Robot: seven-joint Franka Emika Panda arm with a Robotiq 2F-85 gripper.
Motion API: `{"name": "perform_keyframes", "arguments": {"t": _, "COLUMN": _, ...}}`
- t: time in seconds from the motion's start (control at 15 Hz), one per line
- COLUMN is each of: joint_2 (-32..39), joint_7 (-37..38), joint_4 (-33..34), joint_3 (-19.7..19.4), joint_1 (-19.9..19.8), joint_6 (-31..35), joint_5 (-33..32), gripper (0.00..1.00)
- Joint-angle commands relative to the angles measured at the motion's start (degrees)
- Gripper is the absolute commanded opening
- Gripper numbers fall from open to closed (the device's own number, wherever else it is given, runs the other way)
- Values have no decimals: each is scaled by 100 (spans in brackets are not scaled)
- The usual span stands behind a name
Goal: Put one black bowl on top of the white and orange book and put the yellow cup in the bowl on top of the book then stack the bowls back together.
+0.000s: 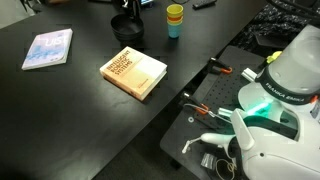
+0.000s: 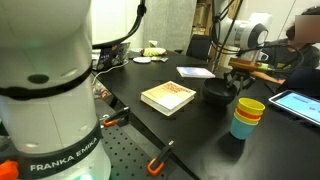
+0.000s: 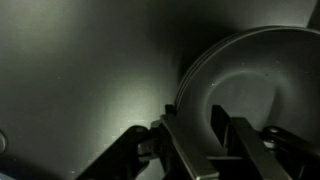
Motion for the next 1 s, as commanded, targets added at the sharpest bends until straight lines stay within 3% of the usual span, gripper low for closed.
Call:
{"name": "perform_keyframes", "arguments": {"t": 0.0, "joint_2": -18, "joint_7": -200, "joint_4": 110, "joint_3": 76, "joint_1": -70, "joint_6": -69, "joint_5": -7, "gripper": 12}}
{"name": "perform_keyframes", "arguments": {"t": 0.13, "joint_2": -102, "joint_7": -132, "joint_4": 25, "joint_3": -19, "joint_1": 23, "joint_6": -71, "joint_5": -138, "gripper": 2}}
{"name": "perform_keyframes", "arguments": {"t": 0.53, "joint_2": -478, "joint_7": 362, "joint_4": -79, "joint_3": -235, "joint_1": 251, "joint_6": -485, "joint_5": -378, "gripper": 3}}
{"name": "perform_keyframes", "arguments": {"t": 0.93, "joint_2": -902, "joint_7": 1182, "joint_4": 286, "joint_3": -239, "joint_1": 362, "joint_6": -2384, "joint_5": -125, "gripper": 3}}
